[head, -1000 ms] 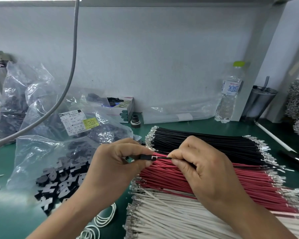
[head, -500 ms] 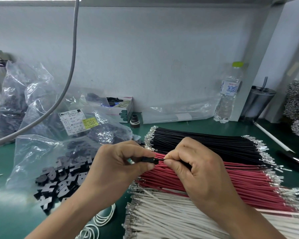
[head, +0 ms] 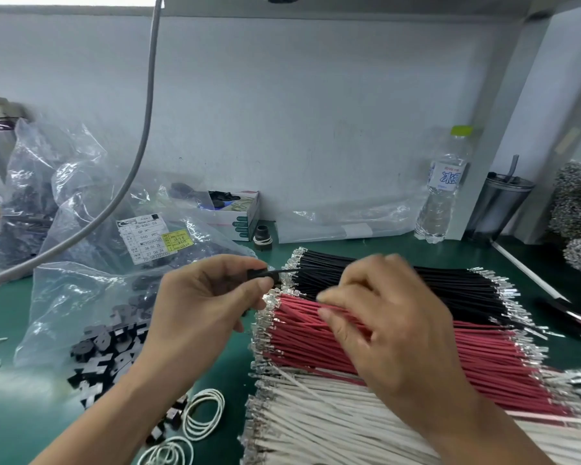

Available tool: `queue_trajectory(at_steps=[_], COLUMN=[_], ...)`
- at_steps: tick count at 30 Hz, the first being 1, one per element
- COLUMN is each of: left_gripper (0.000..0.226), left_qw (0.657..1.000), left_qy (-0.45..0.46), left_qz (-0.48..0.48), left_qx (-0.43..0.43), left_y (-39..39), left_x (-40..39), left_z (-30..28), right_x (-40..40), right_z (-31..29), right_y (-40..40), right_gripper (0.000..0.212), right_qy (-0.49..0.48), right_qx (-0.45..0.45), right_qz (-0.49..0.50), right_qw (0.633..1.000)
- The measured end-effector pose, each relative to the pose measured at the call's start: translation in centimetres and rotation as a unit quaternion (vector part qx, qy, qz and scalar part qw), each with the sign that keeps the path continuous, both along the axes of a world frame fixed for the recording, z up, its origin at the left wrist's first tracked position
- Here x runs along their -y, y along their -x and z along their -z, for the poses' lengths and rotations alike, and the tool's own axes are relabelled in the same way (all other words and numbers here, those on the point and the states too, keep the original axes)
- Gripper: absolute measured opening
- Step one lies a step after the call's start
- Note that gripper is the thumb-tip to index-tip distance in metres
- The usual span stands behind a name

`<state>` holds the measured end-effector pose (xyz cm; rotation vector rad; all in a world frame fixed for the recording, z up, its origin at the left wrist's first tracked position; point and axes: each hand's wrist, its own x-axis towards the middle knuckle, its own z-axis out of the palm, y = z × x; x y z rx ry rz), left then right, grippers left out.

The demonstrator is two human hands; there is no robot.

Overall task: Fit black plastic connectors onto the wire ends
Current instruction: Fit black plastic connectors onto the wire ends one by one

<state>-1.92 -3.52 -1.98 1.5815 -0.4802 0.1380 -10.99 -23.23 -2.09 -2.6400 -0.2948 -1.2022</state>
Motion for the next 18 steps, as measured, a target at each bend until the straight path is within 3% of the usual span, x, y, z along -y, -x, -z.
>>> queue_trajectory(at_steps=[3,6,12,15,18], left_gripper=[0.011,0.012,0.018,0.029,0.038], left_qw=[0.999,0.998,0.995,0.989,0.980], left_qy=[0.025,0.036,0.058,0.095,0.118], left_qz=[0.002,0.006,0.017,0.037,0.070], left_qx=[-0.037,-0.056,-0.084,-0.110,-0.144], left_y=[0.0,0.1,-0.2,-0.4,-0.3], left_x=[0.1,0.3,0.1,-0.2,-0.2], left_z=[-0.1,0.0,0.1,0.0,-0.2], right_x=[-0.7,-0.8,-0.1,0.7,1.0], right_z=[0.6,0.6,0.4,0.0,-0.2], right_y=[0.0,-0.3,-0.2,-0.1,0.1], right_gripper=[0.009,0.004,0.005,0.023,0.028], right_qy=[0.020,-0.015,-0.082,-0.159,-0.181], right_qx=[-0.126,-0.169,-0.185,-0.167,-0.147], right_qz=[0.003,0.003,-0.002,-0.047,-0.068], right_qw=[0.992,0.985,0.979,0.972,0.970])
